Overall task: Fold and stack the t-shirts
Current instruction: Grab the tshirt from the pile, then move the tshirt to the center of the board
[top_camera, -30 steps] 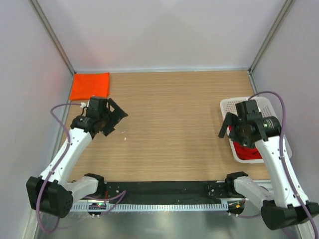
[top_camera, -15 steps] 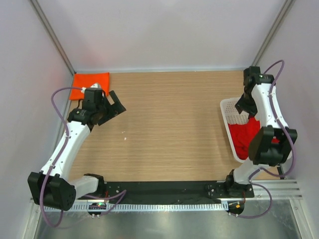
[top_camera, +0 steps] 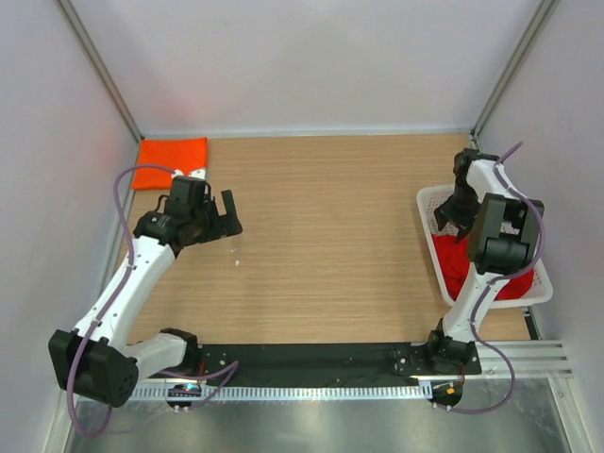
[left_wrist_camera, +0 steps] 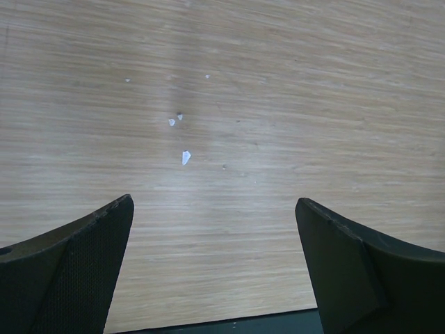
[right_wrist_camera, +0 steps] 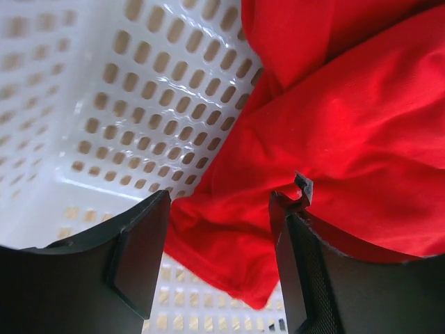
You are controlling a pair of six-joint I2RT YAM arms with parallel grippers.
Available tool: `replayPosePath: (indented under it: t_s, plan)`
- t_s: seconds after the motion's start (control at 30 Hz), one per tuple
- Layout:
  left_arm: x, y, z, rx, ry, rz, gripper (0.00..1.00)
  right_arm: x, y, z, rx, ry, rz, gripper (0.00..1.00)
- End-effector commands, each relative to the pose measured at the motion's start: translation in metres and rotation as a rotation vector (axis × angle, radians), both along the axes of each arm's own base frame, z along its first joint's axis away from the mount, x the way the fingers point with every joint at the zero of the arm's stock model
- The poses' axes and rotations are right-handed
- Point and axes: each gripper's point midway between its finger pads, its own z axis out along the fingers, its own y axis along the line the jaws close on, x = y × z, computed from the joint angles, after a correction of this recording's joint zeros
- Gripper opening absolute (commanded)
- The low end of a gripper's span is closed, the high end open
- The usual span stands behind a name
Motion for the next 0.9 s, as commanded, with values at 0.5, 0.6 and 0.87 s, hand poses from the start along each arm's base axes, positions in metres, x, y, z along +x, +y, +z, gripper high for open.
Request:
replayPosePath:
  t_s: [0.5, 0.6, 0.87]
  plan:
    - [-0.021, 0.028, 0.052, 0.283, -0.184, -0.087, 1.0, 0.01, -0.043, 0.091, -0.294, -0.218, -0.248, 0.01]
    - [-0.022, 0.028, 0.058, 0.302, -0.205, -0.089, 1.0, 0.016, -0.042, 0.153, -0.297, -0.407, -0.299, 0.01]
    - [-0.02, 0.019, 0.066, 0.253, -0.215, -0.028, 1.0, 0.042, 0.006, 0.337, -0.17, -1.03, -0.171, 0.01]
